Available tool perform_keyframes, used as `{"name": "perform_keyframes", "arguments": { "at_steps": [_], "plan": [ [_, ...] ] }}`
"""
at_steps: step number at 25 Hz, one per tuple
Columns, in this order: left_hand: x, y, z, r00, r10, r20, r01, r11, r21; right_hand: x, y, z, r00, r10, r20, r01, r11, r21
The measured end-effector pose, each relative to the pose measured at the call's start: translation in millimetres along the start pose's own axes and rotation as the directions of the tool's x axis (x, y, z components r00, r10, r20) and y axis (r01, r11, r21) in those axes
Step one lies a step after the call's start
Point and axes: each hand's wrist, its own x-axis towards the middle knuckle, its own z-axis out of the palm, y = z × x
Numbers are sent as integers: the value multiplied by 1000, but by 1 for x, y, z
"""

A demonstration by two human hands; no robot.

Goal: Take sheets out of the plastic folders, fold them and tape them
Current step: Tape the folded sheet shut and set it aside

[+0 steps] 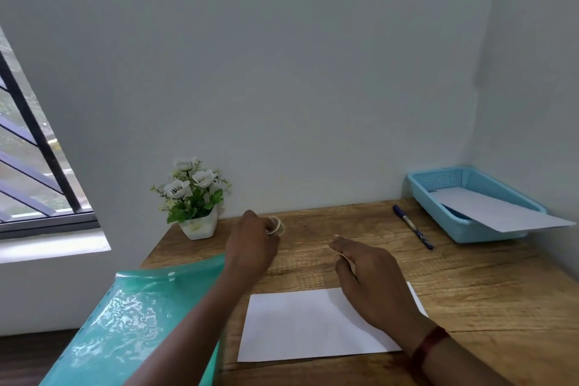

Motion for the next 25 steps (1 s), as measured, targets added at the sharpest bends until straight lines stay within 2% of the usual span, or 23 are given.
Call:
{"name": "perform_keyframes", "arguments": {
  "at_steps": [2, 3, 5, 7, 8, 9, 14, 20, 25],
  "plan": [
    [-17, 14, -11, 995, -90, 37, 97, 944, -314, 1, -1, 0, 1000, 20, 7, -20, 1000, 18],
    [-27, 20, -14, 985, -150, 89, 175, 856, -486, 0, -1, 0, 1000, 20, 16, -21, 999, 31],
    [-43, 28, -21, 912, -270, 308, 408, 547, -730, 0, -2, 2, 999, 14, 45, -18, 995, 95],
    [-54, 32, -22, 810, -282, 514, 577, 228, -784, 0, -2, 4, 998, 18, 52, -26, 987, 161],
    [-58, 33, -21, 783, -258, 566, 609, 131, -782, -1, -2, 4, 998, 31, 53, -40, 980, 194],
    [-61, 33, -19, 776, -227, 588, 617, 78, -783, -2, -3, 3, 997, 52, 56, -63, 970, 237],
    [-68, 32, -8, 789, -135, 599, 605, 4, -796, -3, -6, 5, 989, 109, 101, -141, 900, 413],
    [-73, 25, -8, 735, -155, 660, 648, -125, -751, -4, -9, 12, 997, 58, 58, -78, 903, 424],
    [-76, 29, -14, 703, -93, 705, 683, -188, -706, -2, -12, 11, 1000, 21, 11, -24, 905, 425]
  ]
}}
